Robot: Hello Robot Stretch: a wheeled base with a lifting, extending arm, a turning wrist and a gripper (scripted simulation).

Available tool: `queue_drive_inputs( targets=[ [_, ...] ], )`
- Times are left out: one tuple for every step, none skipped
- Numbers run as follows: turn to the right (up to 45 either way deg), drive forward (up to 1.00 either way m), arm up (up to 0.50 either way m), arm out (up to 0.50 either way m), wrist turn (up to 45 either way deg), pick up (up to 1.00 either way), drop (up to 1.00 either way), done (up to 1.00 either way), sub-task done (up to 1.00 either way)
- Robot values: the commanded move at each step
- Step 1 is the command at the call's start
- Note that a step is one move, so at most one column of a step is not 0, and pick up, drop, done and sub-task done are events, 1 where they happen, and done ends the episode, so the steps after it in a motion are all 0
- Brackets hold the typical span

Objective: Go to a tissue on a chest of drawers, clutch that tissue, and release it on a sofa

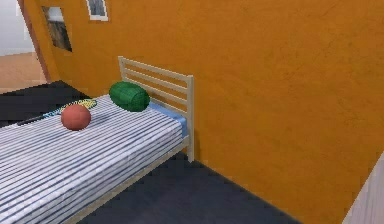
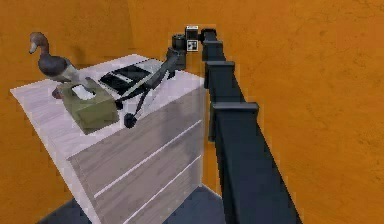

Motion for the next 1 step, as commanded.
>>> queue_drive_inputs(
  targets=[
    [0.0, 0.0, 0.0, -0.48, 0.0, 0.0, 0.0, 0.0, 0.0]
  ],
)
